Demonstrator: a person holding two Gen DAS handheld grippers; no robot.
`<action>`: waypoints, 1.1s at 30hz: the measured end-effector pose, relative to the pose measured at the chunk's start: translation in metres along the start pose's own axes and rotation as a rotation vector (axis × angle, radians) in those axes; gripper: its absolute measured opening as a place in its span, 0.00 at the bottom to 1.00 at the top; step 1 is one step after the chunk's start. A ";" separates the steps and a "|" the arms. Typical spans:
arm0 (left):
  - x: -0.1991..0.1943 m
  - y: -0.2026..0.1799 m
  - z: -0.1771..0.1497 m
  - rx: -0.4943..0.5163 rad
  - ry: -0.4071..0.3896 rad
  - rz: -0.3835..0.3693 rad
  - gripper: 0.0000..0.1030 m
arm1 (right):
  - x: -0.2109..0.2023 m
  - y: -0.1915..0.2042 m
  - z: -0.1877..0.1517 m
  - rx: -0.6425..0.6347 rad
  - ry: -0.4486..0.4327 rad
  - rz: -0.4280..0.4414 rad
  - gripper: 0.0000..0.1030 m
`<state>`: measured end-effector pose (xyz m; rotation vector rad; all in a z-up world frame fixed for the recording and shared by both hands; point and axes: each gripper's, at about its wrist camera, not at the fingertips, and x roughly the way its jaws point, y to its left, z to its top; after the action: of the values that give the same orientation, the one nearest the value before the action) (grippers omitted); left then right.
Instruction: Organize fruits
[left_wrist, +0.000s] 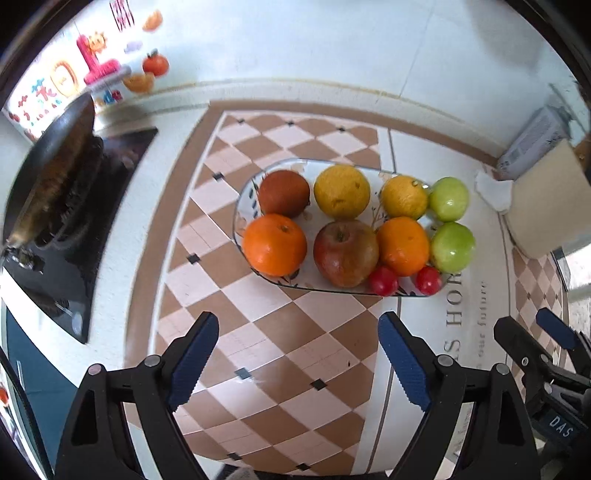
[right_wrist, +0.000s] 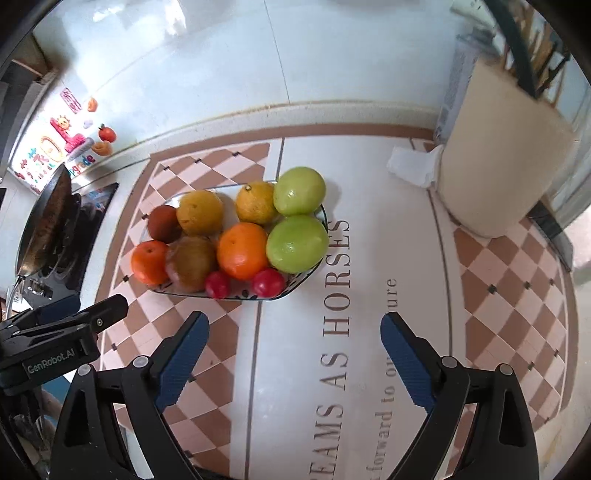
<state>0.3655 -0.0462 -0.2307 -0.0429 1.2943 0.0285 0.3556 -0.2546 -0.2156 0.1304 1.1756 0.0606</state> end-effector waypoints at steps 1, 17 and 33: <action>-0.009 0.001 -0.003 0.009 -0.020 0.004 0.86 | -0.011 0.003 -0.005 0.006 -0.017 -0.010 0.93; -0.166 0.045 -0.098 0.123 -0.271 -0.030 0.86 | -0.185 0.068 -0.110 0.030 -0.241 -0.045 0.97; -0.246 0.042 -0.162 0.099 -0.328 -0.084 0.86 | -0.304 0.061 -0.172 -0.008 -0.324 -0.011 0.97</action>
<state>0.1410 -0.0114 -0.0385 -0.0072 0.9633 -0.0976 0.0808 -0.2174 0.0060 0.1216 0.8529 0.0331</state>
